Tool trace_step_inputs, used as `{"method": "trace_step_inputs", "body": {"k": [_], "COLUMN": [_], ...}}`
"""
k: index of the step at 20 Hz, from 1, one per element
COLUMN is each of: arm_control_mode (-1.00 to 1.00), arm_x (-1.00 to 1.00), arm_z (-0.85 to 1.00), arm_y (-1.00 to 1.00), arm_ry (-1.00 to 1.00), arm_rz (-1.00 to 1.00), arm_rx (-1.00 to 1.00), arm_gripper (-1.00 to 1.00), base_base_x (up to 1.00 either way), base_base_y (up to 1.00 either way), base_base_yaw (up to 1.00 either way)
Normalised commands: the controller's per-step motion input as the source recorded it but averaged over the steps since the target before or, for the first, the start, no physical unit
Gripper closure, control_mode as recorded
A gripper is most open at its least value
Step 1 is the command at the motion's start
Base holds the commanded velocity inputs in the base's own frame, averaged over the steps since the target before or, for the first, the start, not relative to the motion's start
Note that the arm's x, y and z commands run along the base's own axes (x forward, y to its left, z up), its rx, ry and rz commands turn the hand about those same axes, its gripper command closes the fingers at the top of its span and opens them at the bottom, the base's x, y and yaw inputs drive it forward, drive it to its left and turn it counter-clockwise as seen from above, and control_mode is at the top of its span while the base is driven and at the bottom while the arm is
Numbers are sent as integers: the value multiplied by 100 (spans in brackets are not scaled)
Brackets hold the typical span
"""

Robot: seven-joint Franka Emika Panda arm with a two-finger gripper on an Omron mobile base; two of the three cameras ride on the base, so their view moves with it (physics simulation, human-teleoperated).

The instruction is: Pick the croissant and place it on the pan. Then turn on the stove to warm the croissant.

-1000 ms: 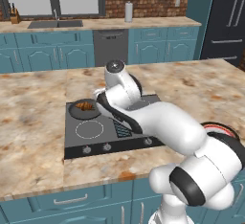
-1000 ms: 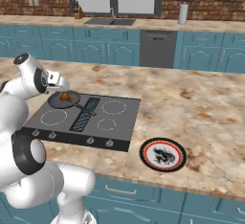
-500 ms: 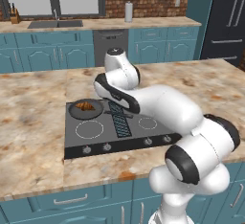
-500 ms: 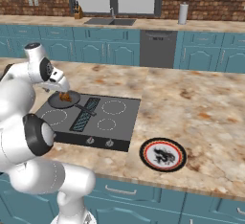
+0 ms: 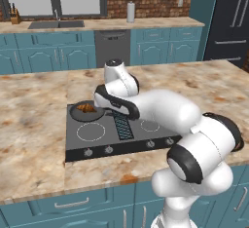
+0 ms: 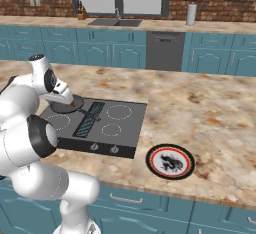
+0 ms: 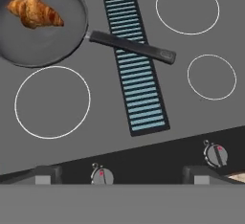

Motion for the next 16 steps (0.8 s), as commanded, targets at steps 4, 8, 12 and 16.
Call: {"method": "trace_step_inputs", "body": {"k": [4,8,12,16], "arm_control_mode": [-100,-100,-100,-100], "arm_x": [-7,-9,-14,-21], "arm_z": [-18,-8,-3,-11], "arm_y": [1,3,6,10], "arm_ry": [1,3,5,4], "arm_rz": [0,0,0,0], "arm_rx": [0,1,2,1], "arm_gripper": [-100,-100,-100,-100], "base_base_x": [0,0,0,0], "base_base_y": [0,0,0,0], "base_base_yaw": [0,0,0,0]}}
